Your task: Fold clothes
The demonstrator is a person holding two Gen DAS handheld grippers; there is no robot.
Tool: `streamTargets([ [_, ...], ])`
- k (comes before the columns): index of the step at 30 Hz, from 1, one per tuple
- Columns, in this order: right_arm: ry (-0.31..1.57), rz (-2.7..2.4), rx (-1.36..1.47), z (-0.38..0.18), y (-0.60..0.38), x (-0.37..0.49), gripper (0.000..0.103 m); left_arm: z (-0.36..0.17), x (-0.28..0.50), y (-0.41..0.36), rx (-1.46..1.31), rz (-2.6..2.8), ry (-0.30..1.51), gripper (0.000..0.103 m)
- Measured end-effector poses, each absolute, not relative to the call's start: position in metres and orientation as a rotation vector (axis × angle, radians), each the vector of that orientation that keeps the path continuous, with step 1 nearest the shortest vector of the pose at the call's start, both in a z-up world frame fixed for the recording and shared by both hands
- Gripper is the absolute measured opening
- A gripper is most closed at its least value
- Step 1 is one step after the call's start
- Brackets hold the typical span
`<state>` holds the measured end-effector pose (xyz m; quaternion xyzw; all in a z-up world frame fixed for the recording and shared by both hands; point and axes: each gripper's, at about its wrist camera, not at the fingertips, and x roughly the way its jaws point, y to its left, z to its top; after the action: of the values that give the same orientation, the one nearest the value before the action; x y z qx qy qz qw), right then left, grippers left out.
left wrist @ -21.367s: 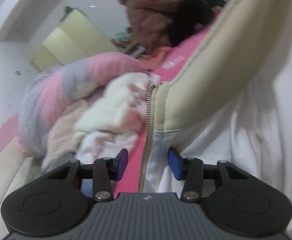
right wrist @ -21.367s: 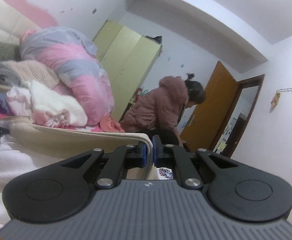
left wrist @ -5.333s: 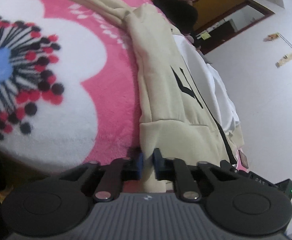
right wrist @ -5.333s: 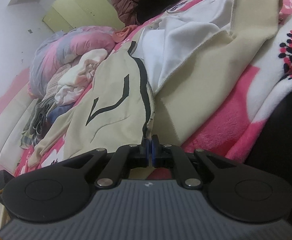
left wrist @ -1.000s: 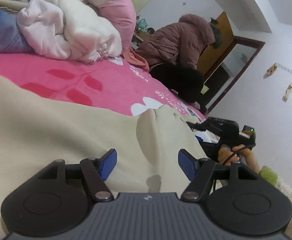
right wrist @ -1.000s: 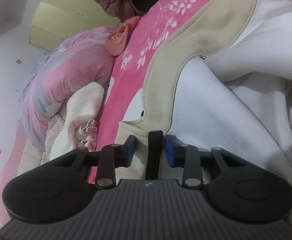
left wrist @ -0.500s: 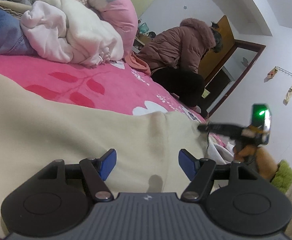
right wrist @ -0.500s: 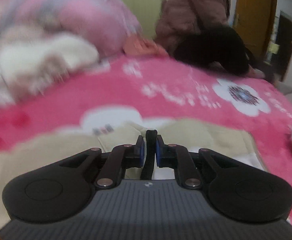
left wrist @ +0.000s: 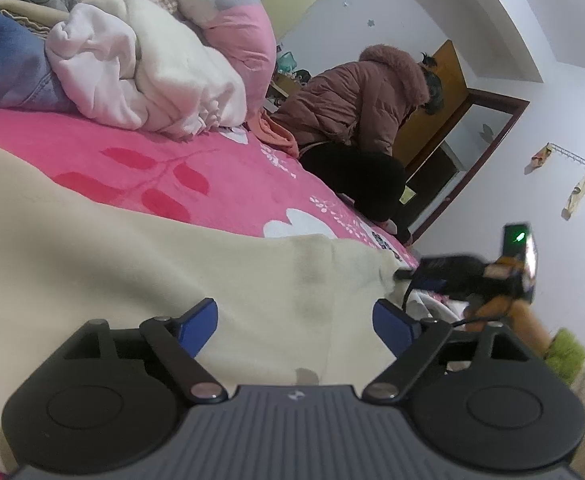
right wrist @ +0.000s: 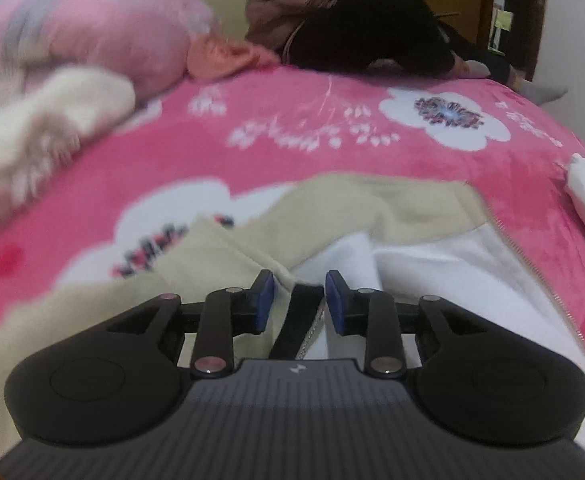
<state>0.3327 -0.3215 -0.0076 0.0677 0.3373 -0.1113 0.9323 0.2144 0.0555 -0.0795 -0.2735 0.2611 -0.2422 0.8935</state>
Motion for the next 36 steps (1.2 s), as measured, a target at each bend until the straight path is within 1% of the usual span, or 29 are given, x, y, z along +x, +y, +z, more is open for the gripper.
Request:
streamTargets([
  [6,0.648,-0.189,0.083,0.036,-0.299,0.357,0.028,-0.080,0.214,0.055,-0.564,-0.504,0.545,0.088],
  [8,0.657,-0.160,0.065,0.045,-0.286,0.374,0.031,-0.080,0.214,0.055,-0.563,-0.505,0.544,0.088],
  [11,0.783,-0.092,0.104,0.036,-0.270,0.407,0.032,-0.081,0.213,0.055,-0.562,-0.505,0.543,0.088],
  [15,0.958,-0.135,0.109,0.002,-0.259,0.447,0.032,-0.081,0.213,0.055,-0.561,-0.506,0.542,0.088],
  [17,1.017,-0.158,0.093,-0.012,-0.257,0.455,0.030,-0.081,0.213,0.055,-0.563,-0.506,0.542,0.088],
  [18,1.018,-0.160,0.071,-0.015,-0.255,0.455,0.027,-0.081,0.214,0.055,-0.564,-0.506,0.542,0.088],
  [19,1.018,-0.161,0.050,-0.018,-0.253,0.454,0.018,-0.081,0.214,0.055,-0.564,-0.507,0.543,0.088],
  [20,1.012,-0.165,0.028,-0.020,-0.251,0.452,0.013,-0.081,0.214,0.055,-0.565,-0.507,0.543,0.088],
  [21,0.965,-0.182,0.006,-0.015,-0.248,0.446,0.004,-0.081,0.214,0.055,-0.566,-0.507,0.544,0.088],
  [25,0.777,-0.246,-0.079,0.005,-0.239,0.419,0.003,-0.081,0.215,0.055,-0.565,-0.506,0.546,0.088],
  [28,0.665,-0.282,-0.166,0.003,-0.227,0.407,0.003,-0.081,0.215,0.054,-0.562,-0.505,0.547,0.088],
  [30,0.649,-0.299,-0.173,-0.008,-0.226,0.409,0.003,-0.081,0.215,0.054,-0.561,-0.504,0.546,0.088],
  [31,0.653,-0.301,-0.160,-0.014,-0.228,0.410,0.003,-0.081,0.215,0.054,-0.561,-0.504,0.546,0.088],
  [36,0.627,-0.241,0.083,0.003,-0.270,0.384,0.005,-0.082,0.215,0.055,-0.567,-0.507,0.545,0.088],
])
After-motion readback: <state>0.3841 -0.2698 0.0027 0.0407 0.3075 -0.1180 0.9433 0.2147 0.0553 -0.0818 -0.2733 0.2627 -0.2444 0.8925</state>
